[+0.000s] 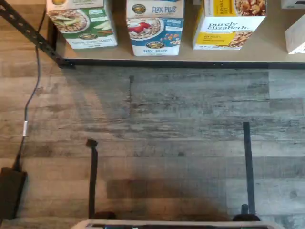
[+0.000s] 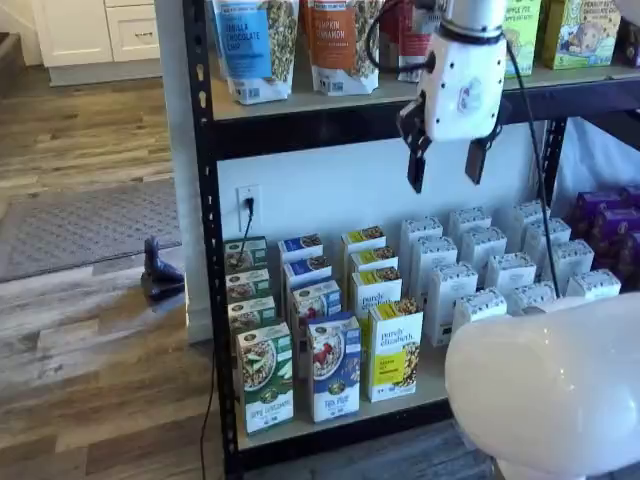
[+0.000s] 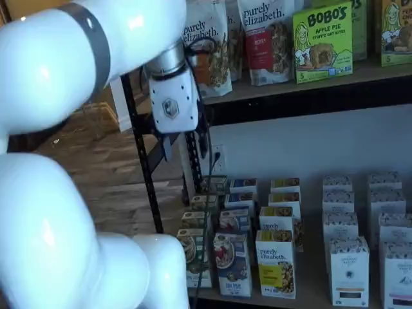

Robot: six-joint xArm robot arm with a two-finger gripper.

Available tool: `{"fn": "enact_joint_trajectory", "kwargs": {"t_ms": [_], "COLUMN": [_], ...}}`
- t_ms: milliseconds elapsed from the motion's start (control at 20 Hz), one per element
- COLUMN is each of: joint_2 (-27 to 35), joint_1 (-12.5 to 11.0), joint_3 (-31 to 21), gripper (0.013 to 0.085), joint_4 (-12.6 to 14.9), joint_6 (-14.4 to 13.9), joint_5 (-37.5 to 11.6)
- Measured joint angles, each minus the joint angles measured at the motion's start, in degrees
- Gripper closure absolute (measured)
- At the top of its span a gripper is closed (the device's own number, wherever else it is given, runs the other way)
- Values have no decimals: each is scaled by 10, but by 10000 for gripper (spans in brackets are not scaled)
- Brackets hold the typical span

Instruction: Pick up the blue and white box that is on the bottom shelf, the second box from the left

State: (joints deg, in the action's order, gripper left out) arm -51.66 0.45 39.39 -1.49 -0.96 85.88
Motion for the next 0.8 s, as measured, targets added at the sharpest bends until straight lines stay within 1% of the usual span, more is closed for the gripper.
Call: {"fn": "enact_joint_trajectory", "kwargs": {"t_ms": [100, 250, 350, 450, 600, 800], "joint_2": [0, 8, 16, 22, 27, 42], "joint_1": [6, 16, 29, 35, 40, 42], "joint_3": [-26, -56, -81, -102, -134, -164], "gripper": [130, 130, 130, 130, 130, 130], "joint_4": [4, 11, 24, 30, 33, 31], "joint_6": [-6, -17, -32, -40, -48, -50], "joint_5": [-28, -56, -79, -103, -144, -186]}}
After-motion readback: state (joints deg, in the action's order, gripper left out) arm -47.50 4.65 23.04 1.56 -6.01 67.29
